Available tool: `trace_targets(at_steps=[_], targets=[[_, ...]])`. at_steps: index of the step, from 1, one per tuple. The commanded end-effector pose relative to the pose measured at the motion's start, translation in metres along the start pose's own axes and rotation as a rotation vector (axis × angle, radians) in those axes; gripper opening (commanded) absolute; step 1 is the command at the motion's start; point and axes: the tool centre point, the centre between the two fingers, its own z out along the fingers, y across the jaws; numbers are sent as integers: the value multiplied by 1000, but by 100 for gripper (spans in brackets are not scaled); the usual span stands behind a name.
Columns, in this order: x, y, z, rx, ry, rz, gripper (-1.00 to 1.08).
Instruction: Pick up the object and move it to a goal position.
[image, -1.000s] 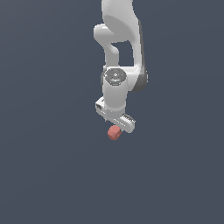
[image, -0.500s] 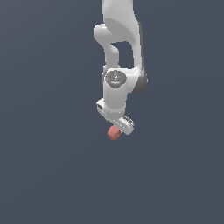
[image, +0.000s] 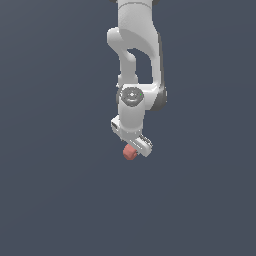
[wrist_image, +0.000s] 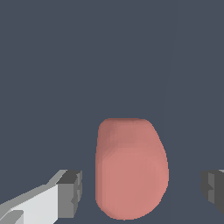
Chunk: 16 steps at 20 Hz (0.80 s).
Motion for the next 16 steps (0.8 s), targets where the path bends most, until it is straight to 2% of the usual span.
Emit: trace_targets(at_steps=[1,8,9,16], targets=[[-1,1,14,-1,-1,1,100],[0,0,29,-1,-1,3,100],[0,0,29,-1,-1,3,-100],[0,0,29,-1,-1,3,-100]])
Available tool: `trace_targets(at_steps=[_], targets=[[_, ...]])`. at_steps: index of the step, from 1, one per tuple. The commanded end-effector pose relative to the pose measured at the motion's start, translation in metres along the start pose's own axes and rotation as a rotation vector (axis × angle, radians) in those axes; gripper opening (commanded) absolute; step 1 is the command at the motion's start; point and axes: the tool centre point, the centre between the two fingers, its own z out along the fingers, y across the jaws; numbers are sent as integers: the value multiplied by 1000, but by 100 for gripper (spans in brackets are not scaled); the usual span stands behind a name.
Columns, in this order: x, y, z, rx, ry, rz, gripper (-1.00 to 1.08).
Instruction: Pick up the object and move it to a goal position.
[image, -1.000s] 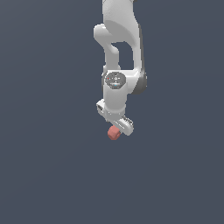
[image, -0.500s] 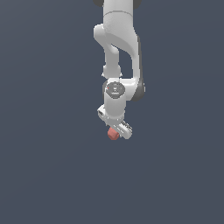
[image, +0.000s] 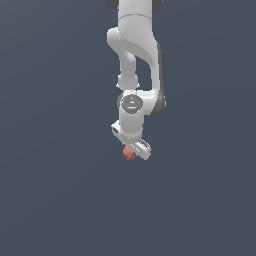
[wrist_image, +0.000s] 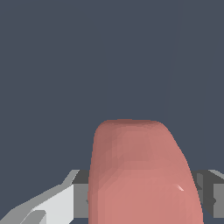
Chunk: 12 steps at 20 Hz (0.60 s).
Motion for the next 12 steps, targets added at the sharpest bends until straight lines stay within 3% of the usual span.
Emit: trace_targets(at_steps=[1,12], targets=[[0,0,1,-1,0,1,-100],[-14,-12,-25,0,0,0,-100]])
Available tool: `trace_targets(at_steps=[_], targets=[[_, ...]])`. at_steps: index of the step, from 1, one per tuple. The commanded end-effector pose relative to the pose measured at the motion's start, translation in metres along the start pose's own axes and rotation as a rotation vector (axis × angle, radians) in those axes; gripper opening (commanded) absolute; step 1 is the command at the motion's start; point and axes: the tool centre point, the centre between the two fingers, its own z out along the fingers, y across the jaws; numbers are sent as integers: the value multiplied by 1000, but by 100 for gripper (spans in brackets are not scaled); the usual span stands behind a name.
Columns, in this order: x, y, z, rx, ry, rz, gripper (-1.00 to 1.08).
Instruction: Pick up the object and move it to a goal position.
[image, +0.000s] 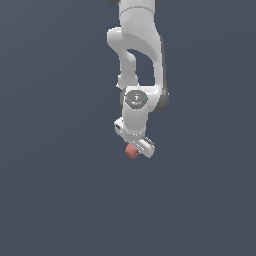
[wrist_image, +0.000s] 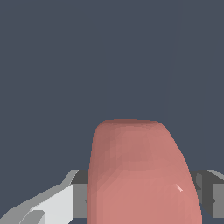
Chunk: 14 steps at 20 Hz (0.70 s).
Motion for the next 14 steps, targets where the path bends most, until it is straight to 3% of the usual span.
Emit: trace_targets(at_steps=[1,14], targets=[[-7,-7,-14,1,1,-1,-100],[-62,-60,-120,0,2,0,-100]])
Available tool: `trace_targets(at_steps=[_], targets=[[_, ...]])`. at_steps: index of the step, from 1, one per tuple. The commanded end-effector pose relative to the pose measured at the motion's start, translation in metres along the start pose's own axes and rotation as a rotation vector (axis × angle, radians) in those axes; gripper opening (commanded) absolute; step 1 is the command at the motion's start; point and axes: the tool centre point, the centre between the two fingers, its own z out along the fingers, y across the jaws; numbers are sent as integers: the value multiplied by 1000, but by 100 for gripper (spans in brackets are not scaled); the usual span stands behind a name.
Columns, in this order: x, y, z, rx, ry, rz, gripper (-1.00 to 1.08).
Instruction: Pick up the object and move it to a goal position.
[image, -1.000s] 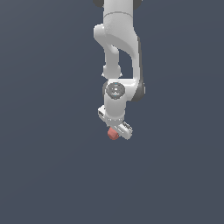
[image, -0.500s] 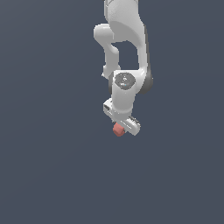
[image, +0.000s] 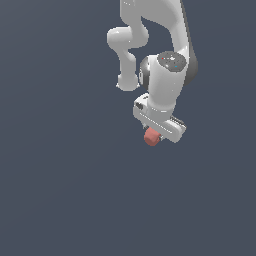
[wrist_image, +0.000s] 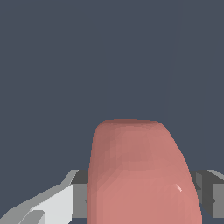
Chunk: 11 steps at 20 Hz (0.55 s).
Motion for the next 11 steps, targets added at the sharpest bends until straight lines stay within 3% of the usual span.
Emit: trace_targets(at_steps=[1,11], targets=[[-9,-8,-17,-1,0,1,-100],[-21,-24,-44,-1,-1,1,-100]])
